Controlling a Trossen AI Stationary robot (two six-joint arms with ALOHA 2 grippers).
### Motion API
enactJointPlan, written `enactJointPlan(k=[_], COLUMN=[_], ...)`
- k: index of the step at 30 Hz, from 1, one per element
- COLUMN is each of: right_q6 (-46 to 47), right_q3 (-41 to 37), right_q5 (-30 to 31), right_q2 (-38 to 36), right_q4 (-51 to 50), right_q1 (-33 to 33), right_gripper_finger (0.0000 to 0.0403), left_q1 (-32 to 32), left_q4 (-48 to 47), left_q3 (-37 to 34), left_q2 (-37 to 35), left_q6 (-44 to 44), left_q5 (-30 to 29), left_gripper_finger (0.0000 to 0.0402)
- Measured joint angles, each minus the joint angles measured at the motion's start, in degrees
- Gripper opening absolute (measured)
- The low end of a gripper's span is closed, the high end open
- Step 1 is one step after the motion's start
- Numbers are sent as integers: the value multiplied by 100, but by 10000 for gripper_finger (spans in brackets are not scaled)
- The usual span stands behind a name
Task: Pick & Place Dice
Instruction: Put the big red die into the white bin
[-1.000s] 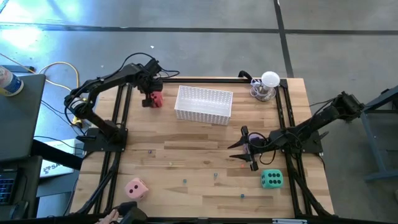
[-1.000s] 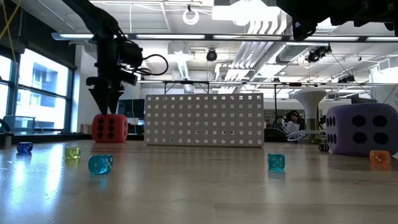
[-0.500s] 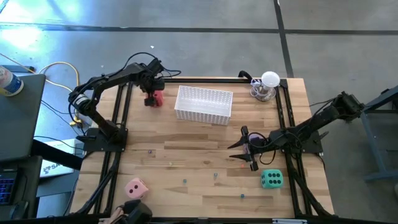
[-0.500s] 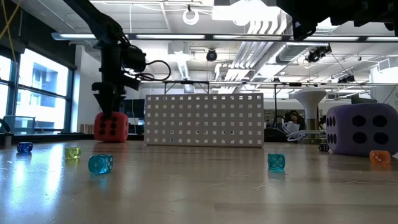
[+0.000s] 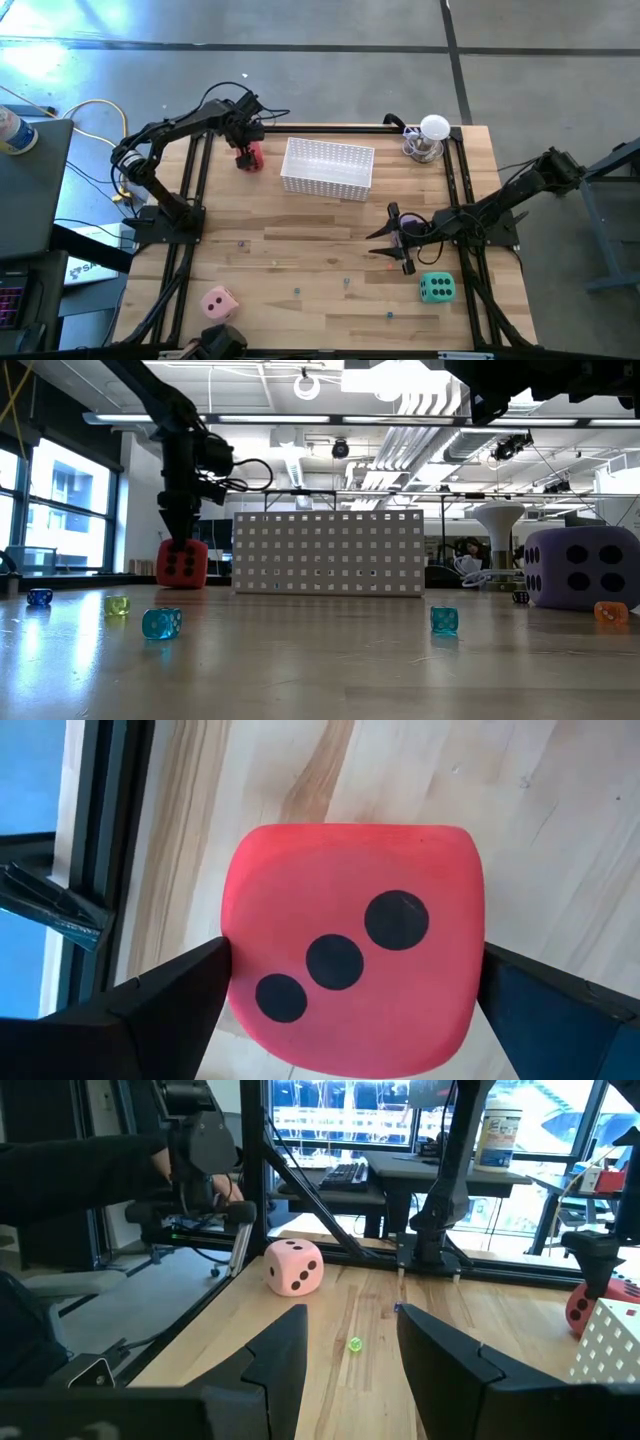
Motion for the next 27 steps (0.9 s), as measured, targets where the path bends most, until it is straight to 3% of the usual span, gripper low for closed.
enactJointPlan(k=[14,27], right_q6=[2,2], right_q3=[0,0], right_q5=[0,0], right_q2=[0,0], right_q4=[-1,-4], right_q1=[0,-2], right_gripper_finger=[149,149], left_q1=[-9,-5], left_q4=[2,203], left_q3=[-124,-148], left_q2=[739,774], left_q6=[-520,-817], left_q5=[185,45], left_gripper_finger=[388,388])
